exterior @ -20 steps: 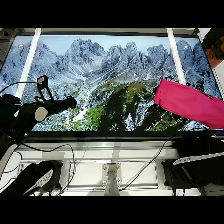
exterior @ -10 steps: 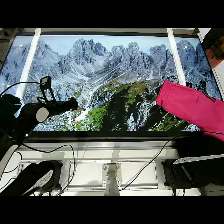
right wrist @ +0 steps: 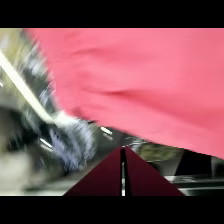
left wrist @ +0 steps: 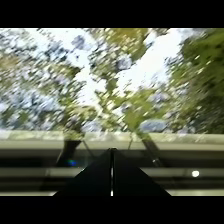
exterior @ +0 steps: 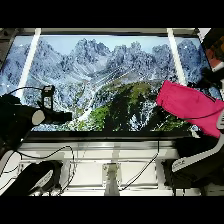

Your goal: Fold the clothes and pants, and hang the long-sleeved shirts on hangers.

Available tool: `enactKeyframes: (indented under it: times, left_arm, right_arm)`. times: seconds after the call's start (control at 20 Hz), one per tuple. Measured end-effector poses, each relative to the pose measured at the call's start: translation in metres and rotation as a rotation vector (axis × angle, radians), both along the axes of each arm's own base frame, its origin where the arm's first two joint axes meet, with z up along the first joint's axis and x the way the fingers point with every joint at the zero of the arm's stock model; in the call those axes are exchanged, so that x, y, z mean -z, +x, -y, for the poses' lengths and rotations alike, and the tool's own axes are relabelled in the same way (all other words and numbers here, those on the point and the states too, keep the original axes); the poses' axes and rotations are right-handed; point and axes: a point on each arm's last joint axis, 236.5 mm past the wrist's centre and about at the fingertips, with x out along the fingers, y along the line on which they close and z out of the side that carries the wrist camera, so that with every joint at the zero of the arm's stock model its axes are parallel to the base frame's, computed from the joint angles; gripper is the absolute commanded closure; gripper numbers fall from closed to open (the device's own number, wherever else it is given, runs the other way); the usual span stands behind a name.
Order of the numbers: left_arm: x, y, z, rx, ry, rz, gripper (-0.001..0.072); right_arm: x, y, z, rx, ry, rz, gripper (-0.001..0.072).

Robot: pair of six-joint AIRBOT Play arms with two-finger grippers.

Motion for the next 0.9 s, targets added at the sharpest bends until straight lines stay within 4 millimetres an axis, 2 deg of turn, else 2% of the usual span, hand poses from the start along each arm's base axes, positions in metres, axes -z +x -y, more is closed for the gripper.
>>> enactKeyframes:
  times: [0.15,0.3,0.45,0.65,0.9]
  left_arm:
    - [-0.013,-0.017,-0.01,0.007,0.027,-0.011,0.0692]
    - [-0.02,-0.033,-0.017,0.008,0.042,-0.031,0.0691]
    - [-0.022,-0.041,-0.019,0.01,0.047,-0.048,0.0691]
    - [-0.023,-0.046,-0.02,0.009,0.048,-0.061,0.0691]
    - [-0.023,-0.048,-0.02,0.009,0.046,-0.067,0.0691]
  right_arm:
    - [0.003,0.013,-0.07,-0.191,-0.026,0.001,0.0705]
    - [0.01,0.021,-0.12,-0.313,-0.046,0.011,0.0702]
    - [0.016,0.025,-0.158,-0.399,-0.057,0.026,0.0702]
    - [0.014,0.025,-0.199,-0.489,-0.061,0.053,0.0702]
    - [0.011,0.021,-0.229,-0.556,-0.061,0.071,0.0701]
